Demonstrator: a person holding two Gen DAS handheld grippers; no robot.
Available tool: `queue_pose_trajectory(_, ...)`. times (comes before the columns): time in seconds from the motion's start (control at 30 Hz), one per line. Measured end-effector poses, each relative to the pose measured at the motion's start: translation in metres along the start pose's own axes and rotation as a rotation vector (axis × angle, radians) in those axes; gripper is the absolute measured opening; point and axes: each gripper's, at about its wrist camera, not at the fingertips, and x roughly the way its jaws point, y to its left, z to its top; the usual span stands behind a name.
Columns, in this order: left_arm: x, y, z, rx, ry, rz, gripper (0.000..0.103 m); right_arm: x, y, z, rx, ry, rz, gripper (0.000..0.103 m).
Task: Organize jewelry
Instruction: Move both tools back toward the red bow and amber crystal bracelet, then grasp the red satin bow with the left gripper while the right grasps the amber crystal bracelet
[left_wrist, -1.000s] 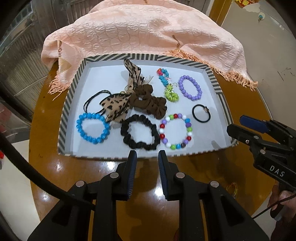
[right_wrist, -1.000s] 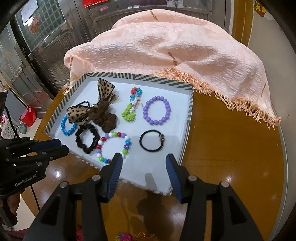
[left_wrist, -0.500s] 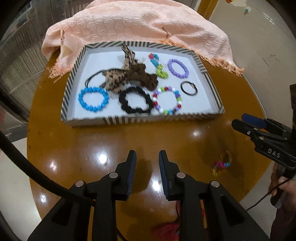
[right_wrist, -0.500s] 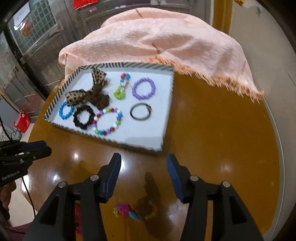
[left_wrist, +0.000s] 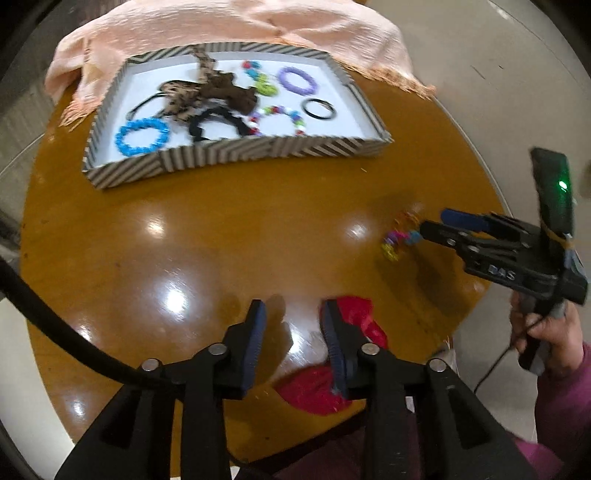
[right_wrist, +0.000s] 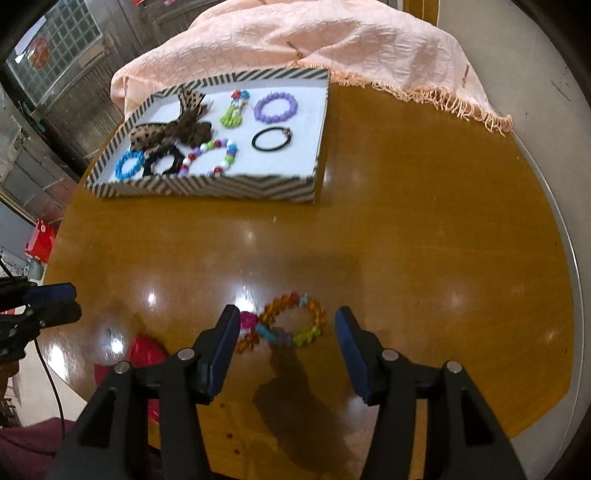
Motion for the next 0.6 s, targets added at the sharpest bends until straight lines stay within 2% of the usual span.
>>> queue_pose_trajectory(0.17,0.007,-0.017,-0.016,0.076,0.047,-0.036,0.040,0.002,0.002,-0.014,-0.019,0.006,0.019,0.060)
queue_pose_trajectory(0.6,0.040,-0.044,-0.032,0.206,0.111,0.035,0.041,0.015,0.019,-0.012,-0.138,-0.006,-0.002,0.061)
